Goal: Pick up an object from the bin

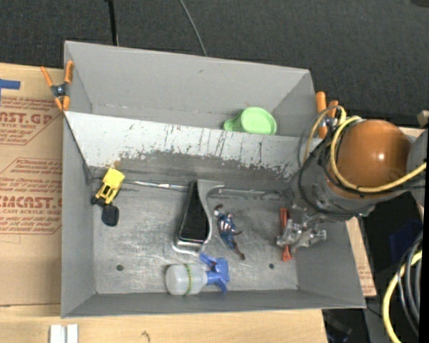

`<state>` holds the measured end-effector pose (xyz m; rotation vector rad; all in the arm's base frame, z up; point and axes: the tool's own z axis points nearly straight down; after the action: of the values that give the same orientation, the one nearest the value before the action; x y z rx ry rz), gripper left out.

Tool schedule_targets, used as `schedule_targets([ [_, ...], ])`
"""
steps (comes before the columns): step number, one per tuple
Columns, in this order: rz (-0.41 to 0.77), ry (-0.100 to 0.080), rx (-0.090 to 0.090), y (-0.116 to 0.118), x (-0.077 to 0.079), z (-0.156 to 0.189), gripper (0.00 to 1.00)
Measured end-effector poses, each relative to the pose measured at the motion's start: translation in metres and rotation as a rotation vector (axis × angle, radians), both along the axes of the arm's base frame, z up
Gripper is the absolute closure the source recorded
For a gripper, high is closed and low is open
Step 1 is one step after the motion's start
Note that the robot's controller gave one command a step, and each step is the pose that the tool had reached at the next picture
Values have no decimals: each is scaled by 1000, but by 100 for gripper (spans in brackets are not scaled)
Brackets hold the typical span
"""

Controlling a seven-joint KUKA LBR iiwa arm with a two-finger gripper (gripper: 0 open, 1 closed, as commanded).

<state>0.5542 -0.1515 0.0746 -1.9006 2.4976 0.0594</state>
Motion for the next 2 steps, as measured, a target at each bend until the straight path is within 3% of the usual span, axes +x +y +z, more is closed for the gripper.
schedule_targets([
  [1, 3, -14, 0, 0, 4, 1, 100],
  [2, 63, -23, -24, 16, 3, 1, 100],
])
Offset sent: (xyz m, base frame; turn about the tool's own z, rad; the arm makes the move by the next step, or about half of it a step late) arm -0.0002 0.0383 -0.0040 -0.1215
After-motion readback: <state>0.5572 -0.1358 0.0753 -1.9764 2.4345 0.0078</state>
